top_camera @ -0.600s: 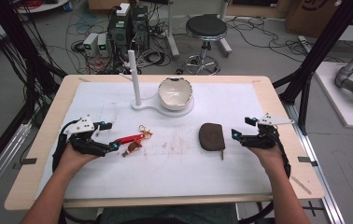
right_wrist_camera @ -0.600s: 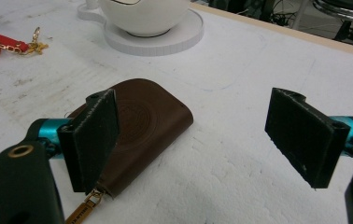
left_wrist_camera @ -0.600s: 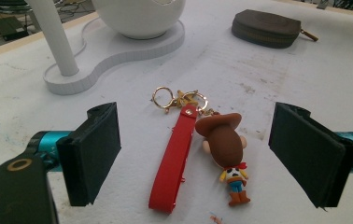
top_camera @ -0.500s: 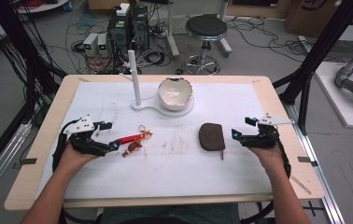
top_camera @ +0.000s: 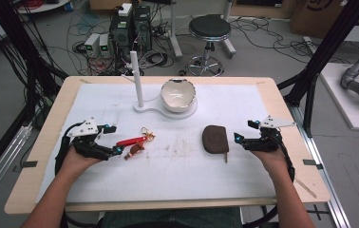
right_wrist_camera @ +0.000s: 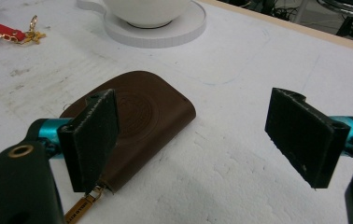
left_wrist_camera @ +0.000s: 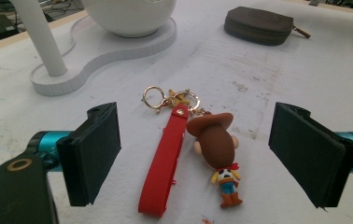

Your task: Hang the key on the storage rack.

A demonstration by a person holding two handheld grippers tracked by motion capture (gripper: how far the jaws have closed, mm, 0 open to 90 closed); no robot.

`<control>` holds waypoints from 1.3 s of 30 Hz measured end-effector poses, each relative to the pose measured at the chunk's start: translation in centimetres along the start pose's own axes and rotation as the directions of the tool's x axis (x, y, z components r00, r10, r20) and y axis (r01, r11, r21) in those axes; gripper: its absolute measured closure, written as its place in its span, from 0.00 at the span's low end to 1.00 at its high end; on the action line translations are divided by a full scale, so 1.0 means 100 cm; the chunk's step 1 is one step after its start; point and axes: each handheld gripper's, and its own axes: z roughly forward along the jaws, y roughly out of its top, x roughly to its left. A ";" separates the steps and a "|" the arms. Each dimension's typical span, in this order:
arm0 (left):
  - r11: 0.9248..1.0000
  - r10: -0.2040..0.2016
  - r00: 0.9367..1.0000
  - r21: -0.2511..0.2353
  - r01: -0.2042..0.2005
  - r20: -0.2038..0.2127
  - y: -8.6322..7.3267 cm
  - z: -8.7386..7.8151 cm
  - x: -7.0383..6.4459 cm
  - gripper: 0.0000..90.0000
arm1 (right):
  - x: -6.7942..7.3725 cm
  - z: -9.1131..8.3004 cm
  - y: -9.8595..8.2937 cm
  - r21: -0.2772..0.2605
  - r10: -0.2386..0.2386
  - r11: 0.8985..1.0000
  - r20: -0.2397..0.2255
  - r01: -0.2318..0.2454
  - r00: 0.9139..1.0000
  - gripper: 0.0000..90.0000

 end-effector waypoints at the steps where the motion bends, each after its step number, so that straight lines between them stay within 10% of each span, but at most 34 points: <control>1: 1.000 0.003 1.000 0.004 -0.003 0.005 0.000 0.001 0.000 0.18 | 0.000 0.000 0.000 -0.002 0.001 1.000 -0.002 -0.001 1.000 0.20; 18: 0.993 0.043 0.995 0.104 -0.053 0.090 0.001 0.036 -0.009 0.18 | 0.004 -0.004 -0.002 0.008 -0.007 1.000 -0.003 0.008 1.000 0.20; 39: 0.951 0.120 0.986 0.270 -0.147 0.112 -0.003 0.072 -0.013 0.23 | 0.006 -0.006 -0.008 0.009 -0.018 1.000 -0.009 0.018 1.000 0.20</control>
